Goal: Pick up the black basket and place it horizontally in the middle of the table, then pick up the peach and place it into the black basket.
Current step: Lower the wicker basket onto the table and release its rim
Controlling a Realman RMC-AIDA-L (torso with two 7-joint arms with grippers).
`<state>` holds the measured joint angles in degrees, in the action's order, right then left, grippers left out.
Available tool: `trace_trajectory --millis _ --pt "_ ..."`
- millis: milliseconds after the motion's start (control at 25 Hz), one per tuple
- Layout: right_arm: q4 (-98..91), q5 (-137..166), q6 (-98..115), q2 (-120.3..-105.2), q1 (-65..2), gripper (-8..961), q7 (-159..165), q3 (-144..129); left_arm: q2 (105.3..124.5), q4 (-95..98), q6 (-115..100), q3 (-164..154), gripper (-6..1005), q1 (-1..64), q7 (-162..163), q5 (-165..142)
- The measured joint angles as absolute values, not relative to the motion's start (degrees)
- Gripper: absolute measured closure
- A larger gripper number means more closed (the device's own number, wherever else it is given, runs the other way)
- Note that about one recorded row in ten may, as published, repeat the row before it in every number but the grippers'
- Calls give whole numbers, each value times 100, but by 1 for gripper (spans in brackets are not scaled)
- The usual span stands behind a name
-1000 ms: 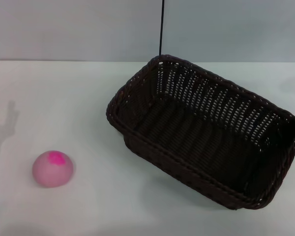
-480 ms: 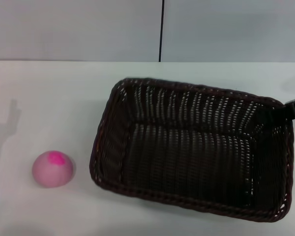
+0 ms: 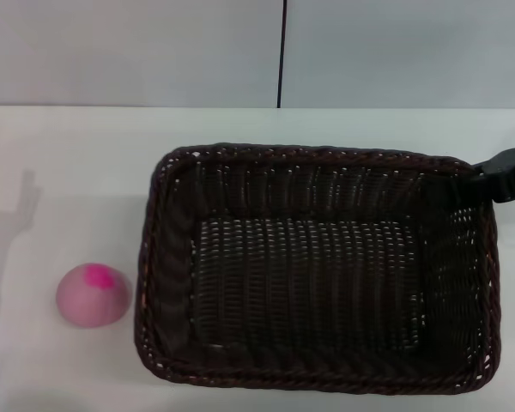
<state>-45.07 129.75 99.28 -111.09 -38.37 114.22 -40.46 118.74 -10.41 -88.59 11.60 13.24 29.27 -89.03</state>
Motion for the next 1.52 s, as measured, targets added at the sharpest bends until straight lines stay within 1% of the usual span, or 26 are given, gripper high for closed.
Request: trace_trajectory --millis 120,480,600,1000,1200,1360,1520 --pt "-4179 12857 9935 -11028 -3895 788 11089 -4046 11874 -1045 -8859 1160 191 1346 2927 -8903" --pt "-3671 12862 9791 -10902 -3955 787 10666 -4088 11867 -1111 -8795 1160 194 1384 2927 -8903" --pt "-3646 12863 9751 -10886 -3942 784 10620 -4091 11865 -1111 -8789 1160 195 1396 2927 -8903" --pt "-3502 12868 9636 -10968 -4047 747 10452 -4225 11870 -1120 -8732 1116 198 1439 2927 -8903" --pt "-3491 12866 9425 -11091 -4115 728 10367 -4320 11874 -1186 -8727 1014 200 1439 2927 -8903" --pt "-3484 12709 9098 -11178 -4121 597 10164 -4201 11874 -1187 -8726 952 201 1420 2927 -8903" --pt "-3466 12097 8447 -11240 -3922 464 9829 -4040 11874 -1186 -8720 865 203 1391 2927 -8902"
